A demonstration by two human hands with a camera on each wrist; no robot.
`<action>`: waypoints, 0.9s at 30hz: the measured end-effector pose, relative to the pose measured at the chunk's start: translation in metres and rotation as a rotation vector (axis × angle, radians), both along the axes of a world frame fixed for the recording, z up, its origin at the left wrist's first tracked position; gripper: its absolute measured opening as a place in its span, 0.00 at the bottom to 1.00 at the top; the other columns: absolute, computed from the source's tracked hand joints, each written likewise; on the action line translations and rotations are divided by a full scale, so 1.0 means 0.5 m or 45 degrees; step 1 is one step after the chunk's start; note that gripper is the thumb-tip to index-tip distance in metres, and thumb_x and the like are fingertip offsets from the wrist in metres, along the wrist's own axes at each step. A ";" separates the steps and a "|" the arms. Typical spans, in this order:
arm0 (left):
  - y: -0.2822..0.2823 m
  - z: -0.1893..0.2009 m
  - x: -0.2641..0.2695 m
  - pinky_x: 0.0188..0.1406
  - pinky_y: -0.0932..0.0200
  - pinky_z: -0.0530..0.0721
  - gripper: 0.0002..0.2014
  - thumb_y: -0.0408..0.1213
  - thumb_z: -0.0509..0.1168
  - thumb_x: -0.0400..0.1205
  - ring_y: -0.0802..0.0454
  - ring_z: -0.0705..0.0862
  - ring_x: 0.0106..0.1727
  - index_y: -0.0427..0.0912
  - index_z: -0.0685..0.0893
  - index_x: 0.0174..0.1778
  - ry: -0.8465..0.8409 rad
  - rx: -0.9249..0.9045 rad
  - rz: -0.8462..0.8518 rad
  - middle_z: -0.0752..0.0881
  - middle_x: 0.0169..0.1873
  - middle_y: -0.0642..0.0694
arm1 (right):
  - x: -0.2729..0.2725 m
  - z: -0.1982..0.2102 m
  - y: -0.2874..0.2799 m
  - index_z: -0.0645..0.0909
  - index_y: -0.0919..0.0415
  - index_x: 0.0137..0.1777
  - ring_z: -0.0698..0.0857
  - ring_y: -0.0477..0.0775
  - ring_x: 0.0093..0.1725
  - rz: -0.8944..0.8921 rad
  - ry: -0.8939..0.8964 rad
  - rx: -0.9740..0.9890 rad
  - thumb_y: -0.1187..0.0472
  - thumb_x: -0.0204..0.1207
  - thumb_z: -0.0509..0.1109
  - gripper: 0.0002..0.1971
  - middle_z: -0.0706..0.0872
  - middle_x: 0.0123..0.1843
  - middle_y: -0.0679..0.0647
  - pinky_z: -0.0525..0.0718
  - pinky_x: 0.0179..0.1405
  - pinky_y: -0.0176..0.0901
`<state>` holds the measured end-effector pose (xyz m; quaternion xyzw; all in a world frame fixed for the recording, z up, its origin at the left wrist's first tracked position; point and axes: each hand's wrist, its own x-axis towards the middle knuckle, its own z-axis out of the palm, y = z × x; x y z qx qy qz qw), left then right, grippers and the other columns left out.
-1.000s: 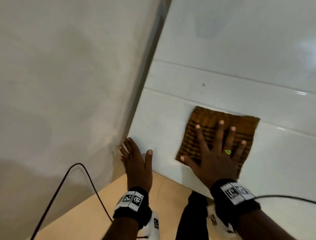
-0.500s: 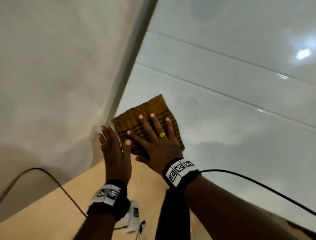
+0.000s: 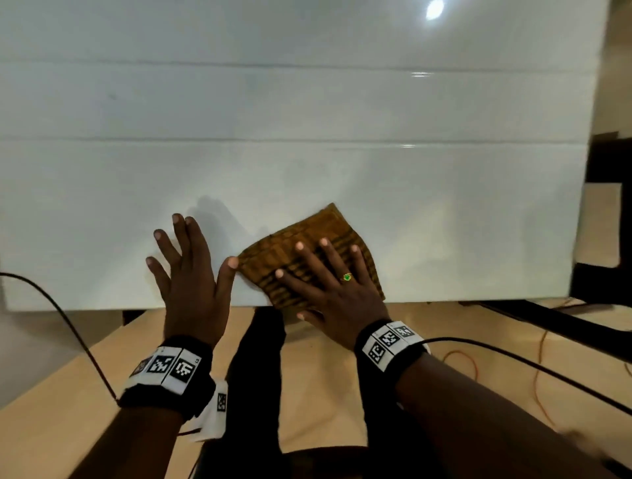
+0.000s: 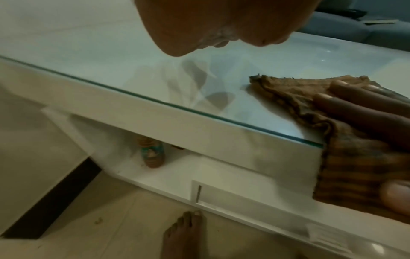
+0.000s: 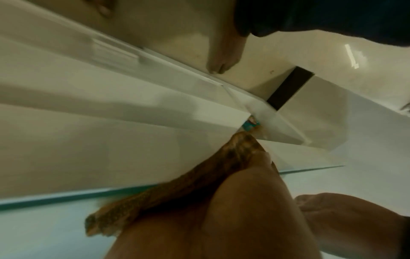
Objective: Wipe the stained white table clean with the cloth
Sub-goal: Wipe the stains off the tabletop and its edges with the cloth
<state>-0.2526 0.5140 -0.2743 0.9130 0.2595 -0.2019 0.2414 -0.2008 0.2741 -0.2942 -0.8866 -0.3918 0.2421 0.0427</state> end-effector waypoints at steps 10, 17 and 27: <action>-0.322 0.028 0.133 0.86 0.30 0.37 0.39 0.65 0.37 0.85 0.41 0.29 0.88 0.47 0.36 0.88 0.049 -0.062 -0.435 0.34 0.89 0.49 | 0.026 -0.004 -0.438 0.46 0.34 0.89 0.42 0.65 0.90 -0.495 -0.082 -0.119 0.62 0.74 0.71 0.50 0.44 0.92 0.53 0.41 0.83 0.75; -0.472 0.052 0.191 0.87 0.32 0.40 0.39 0.63 0.40 0.86 0.44 0.28 0.87 0.45 0.38 0.89 0.062 -0.023 -0.705 0.36 0.89 0.47 | 0.050 -0.008 -0.604 0.46 0.42 0.90 0.51 0.66 0.90 -0.707 -0.165 -0.172 0.68 0.78 0.62 0.45 0.47 0.92 0.52 0.48 0.83 0.75; -0.532 0.086 0.231 0.88 0.38 0.39 0.37 0.61 0.43 0.88 0.50 0.22 0.84 0.48 0.36 0.88 0.040 -0.115 -0.756 0.33 0.89 0.51 | 0.015 0.044 -0.694 0.44 0.46 0.90 0.54 0.53 0.87 -1.532 0.311 0.092 0.77 0.83 0.54 0.42 0.54 0.90 0.51 0.65 0.83 0.59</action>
